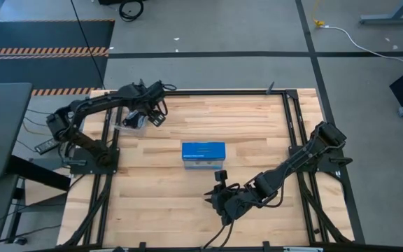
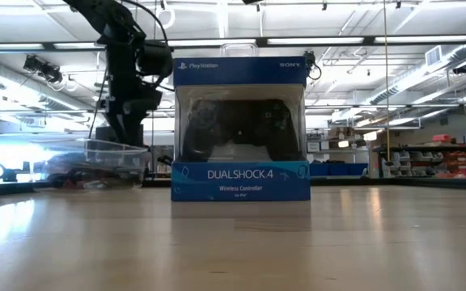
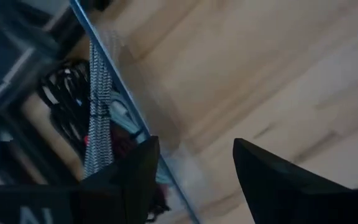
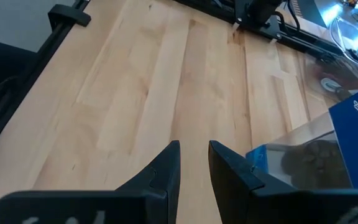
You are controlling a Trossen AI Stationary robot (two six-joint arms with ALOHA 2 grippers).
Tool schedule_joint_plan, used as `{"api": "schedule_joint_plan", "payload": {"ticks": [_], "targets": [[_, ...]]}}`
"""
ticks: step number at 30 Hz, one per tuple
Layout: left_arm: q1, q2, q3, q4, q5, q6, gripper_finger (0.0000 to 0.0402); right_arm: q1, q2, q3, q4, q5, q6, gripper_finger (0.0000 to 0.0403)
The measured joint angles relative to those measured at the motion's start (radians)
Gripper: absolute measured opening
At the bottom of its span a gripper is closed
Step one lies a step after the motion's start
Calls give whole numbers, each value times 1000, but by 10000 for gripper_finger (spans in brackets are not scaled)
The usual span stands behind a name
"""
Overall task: Pick and place USB-C Cables
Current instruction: Adjust the transparent bin
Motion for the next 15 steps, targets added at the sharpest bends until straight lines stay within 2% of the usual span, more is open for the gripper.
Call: {"api": "schedule_joint_plan", "payload": {"ticks": [2,15], "targets": [[5,0,-2,-12,-26,0,218,0,0,0,-5,0,0,89],[26,9,-18,-1,-32,-54,217,0,0,0,-12,0,4,89]]}}
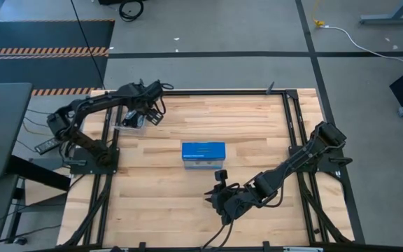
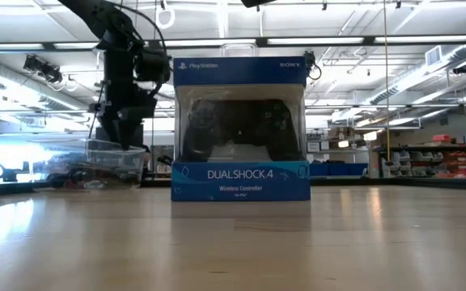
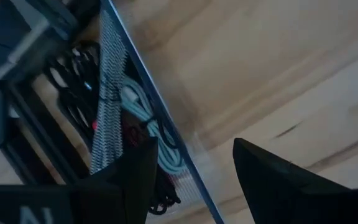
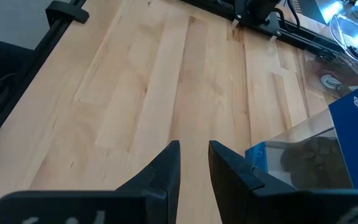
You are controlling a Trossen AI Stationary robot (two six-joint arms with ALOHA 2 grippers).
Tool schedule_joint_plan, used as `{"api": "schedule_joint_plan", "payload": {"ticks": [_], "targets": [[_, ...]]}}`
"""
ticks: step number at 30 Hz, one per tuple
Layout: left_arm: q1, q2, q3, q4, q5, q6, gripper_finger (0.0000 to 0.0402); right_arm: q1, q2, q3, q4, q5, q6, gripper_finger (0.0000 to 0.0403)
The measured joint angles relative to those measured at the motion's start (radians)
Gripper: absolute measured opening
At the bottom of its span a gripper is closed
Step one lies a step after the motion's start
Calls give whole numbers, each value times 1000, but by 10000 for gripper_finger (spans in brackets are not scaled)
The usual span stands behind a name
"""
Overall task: Pick and place USB-C Cables
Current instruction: Adjust the transparent bin
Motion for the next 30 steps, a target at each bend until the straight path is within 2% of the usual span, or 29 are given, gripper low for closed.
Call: {"api": "schedule_joint_plan", "payload": {"ticks": [6,11,15,22,30], "targets": [[12,22,-64,10,-43,2,217,5,0,0,-4,-1,11,89],[11,21,-70,19,-55,92,205,3,0,0,-6,0,11,89],[9,22,-70,23,-26,140,159,-4,0,0,-6,-1,11,89],[9,17,-70,9,44,107,41,-4,0,0,-8,0,11,89],[-5,18,-70,-13,76,111,34,-4,0,0,-8,-4,11,89]]}}
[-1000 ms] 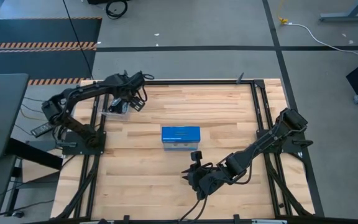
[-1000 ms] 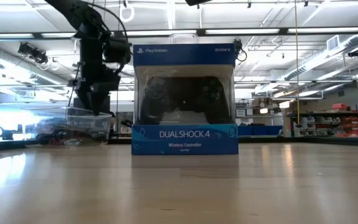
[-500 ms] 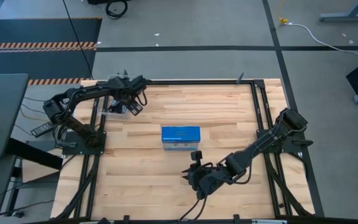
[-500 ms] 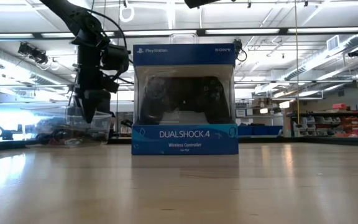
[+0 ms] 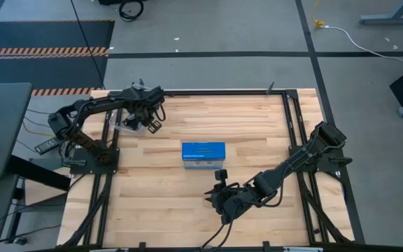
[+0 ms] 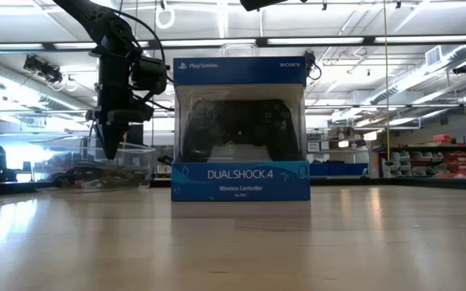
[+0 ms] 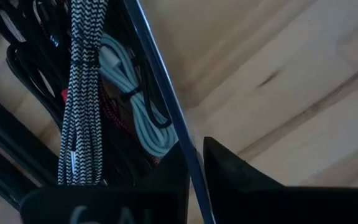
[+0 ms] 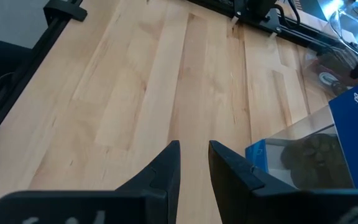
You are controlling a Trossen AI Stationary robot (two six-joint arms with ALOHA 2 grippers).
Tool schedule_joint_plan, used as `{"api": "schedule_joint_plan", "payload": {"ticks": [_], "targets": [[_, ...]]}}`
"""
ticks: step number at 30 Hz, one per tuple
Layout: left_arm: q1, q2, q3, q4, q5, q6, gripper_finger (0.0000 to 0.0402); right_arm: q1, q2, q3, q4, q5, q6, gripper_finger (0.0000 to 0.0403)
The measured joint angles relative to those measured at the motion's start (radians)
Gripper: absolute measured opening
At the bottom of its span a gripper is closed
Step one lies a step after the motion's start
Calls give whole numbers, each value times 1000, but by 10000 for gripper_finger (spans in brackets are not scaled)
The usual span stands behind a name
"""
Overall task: Pick and place USB-C Cables
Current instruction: Adjust the transparent bin
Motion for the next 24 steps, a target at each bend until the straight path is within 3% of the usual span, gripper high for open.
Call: {"api": "schedule_joint_plan", "payload": {"ticks": [7,24], "targets": [[-53,7,-2,-52,-48,177,14,0,0,0,-1,-1,3,89],[-16,4,-3,-89,-14,19,14,0,0,0,-37,-1,36,89]]}}
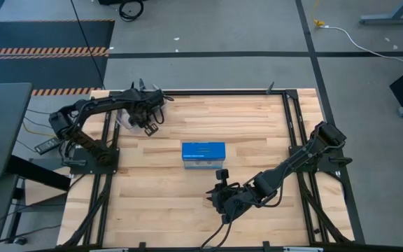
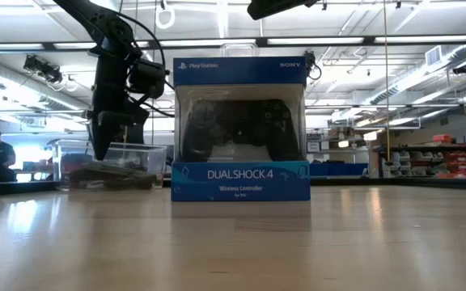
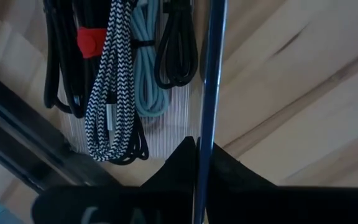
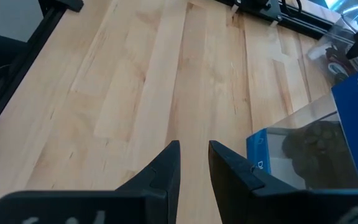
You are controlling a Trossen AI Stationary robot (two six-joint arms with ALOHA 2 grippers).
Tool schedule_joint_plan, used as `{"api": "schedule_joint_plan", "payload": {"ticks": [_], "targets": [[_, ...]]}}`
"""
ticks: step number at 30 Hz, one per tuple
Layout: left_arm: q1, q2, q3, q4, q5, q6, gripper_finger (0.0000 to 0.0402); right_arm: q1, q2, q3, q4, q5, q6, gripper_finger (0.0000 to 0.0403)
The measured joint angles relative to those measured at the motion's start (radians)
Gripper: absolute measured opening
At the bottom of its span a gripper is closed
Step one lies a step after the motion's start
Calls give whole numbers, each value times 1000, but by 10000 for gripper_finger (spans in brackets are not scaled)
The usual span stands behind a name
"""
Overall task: Pick and place USB-C Cables
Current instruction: Adjust the transparent bin
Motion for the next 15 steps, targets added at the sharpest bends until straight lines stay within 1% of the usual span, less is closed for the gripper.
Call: {"api": "schedule_joint_plan", "payload": {"ticks": [4,9,15], "targets": [[0,0,1,-11,2,-40,14,1,0,0,-1,0,1,89],[0,-2,2,-23,30,-16,14,3,0,0,-2,0,1,89],[0,-2,2,-21,-8,-24,32,3,0,0,-7,0,5,89]]}}
